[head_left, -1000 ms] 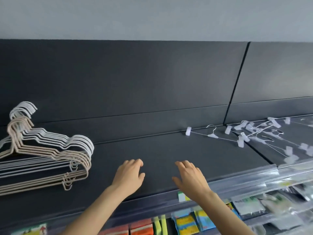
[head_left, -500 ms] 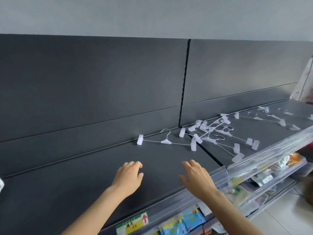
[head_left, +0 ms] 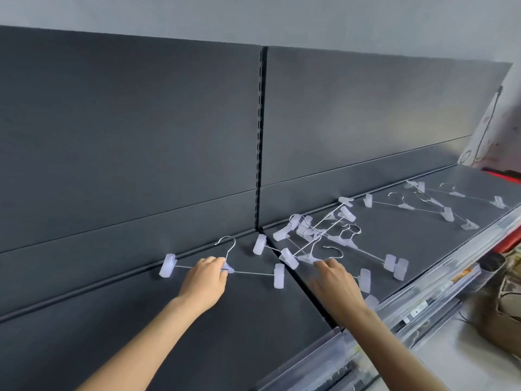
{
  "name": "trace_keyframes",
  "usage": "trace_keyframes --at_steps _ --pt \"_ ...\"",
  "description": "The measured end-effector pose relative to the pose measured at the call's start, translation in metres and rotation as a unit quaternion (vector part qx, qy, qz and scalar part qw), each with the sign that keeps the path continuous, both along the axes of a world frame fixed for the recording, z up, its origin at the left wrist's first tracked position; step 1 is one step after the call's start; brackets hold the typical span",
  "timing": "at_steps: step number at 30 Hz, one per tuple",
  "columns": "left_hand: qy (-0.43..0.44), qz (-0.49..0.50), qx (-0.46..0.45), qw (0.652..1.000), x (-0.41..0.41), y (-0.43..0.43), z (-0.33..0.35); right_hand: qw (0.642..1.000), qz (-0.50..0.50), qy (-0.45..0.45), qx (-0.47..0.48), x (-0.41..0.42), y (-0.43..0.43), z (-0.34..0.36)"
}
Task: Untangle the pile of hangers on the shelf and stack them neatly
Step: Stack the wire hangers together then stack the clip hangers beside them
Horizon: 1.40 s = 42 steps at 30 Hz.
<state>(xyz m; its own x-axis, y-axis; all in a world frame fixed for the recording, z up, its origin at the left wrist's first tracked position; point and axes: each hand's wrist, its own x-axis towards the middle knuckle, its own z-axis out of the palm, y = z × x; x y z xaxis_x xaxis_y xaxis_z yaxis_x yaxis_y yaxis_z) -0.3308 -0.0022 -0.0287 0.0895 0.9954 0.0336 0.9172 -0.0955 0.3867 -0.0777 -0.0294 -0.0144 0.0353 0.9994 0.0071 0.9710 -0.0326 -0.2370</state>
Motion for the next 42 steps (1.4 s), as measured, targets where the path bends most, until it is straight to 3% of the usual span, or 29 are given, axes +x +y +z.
trace_keyframes --at_steps 12,17,20,23,26,30,34,42 --pt "0.085 0.174 -0.044 0.98 0.041 0.055 -0.025 0.996 0.058 -0.052 -0.04 0.027 0.08 -0.026" --pt "-0.038 0.192 -0.034 0.98 0.034 0.044 -0.022 0.997 0.063 0.039 -0.034 0.04 0.087 -0.024" --pt "-0.122 0.192 -0.008 0.974 0.027 0.034 -0.011 0.985 0.064 0.125 -0.096 0.052 0.095 -0.024" --pt "-0.182 0.174 0.002 0.968 0.029 0.028 0.002 0.977 0.074 0.144 -0.14 0.056 0.102 -0.02" --pt "-0.206 0.148 -0.001 0.967 0.036 0.024 0.011 0.985 0.063 0.115 -0.108 0.05 0.105 -0.019" --pt "-0.217 0.122 -0.004 0.969 0.047 0.023 0.014 0.999 0.04 0.011 -0.028 0.036 0.096 -0.011" --pt "-0.231 0.122 0.009 0.965 0.054 0.023 0.015 0.996 0.084 0.012 0.033 0.026 0.087 -0.006" --pt "-0.246 0.133 0.028 0.96 0.044 0.012 0.018 0.993 0.1 -0.006 0.061 0.03 0.089 -0.007"
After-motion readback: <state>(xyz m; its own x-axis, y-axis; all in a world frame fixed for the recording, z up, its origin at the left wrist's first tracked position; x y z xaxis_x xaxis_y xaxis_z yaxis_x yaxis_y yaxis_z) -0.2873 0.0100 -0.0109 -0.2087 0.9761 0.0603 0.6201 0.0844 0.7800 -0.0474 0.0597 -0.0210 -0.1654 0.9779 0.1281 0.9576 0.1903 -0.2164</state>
